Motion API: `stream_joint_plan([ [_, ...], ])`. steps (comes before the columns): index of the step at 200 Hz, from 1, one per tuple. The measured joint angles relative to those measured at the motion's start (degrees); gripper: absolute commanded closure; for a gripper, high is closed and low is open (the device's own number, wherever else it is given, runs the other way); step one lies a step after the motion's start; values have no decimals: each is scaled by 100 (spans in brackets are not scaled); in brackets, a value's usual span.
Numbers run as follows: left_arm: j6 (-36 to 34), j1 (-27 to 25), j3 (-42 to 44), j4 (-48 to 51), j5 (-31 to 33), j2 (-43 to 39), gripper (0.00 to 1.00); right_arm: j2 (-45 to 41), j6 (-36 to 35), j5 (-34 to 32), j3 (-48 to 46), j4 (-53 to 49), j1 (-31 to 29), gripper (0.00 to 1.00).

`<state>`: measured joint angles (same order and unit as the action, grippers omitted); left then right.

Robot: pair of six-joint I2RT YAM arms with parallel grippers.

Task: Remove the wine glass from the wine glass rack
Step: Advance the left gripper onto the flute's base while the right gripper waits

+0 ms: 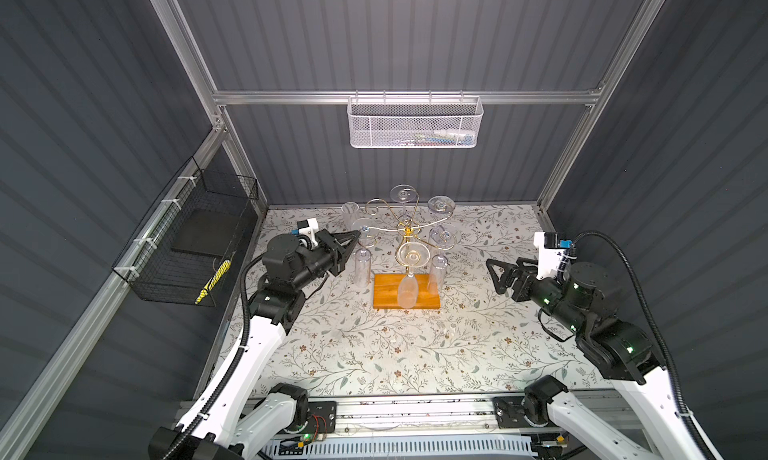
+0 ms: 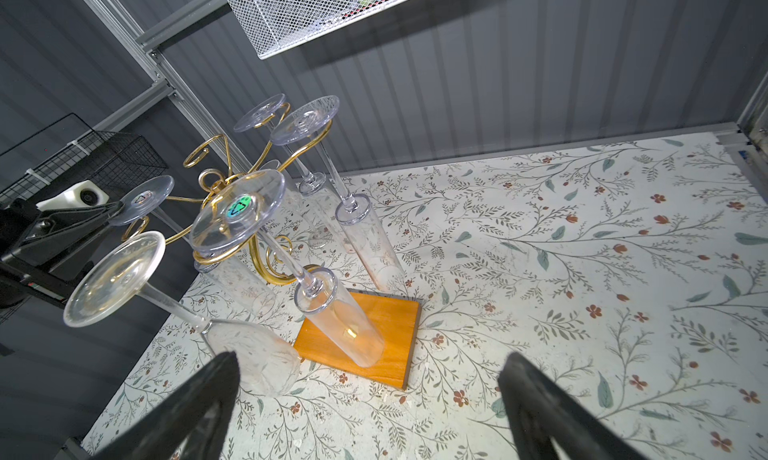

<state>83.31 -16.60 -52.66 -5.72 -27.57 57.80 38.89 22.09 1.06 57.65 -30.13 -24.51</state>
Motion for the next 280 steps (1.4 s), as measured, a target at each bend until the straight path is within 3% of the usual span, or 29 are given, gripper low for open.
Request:
stream_joint_plan([
  [155,-74,-599,-245,74,-358,155,100,-94,0,-11,0,-129,0,1],
  [280,-214,-636,-9,1200,-90,-1331,100,-144,90,125,249,-299,0,1],
])
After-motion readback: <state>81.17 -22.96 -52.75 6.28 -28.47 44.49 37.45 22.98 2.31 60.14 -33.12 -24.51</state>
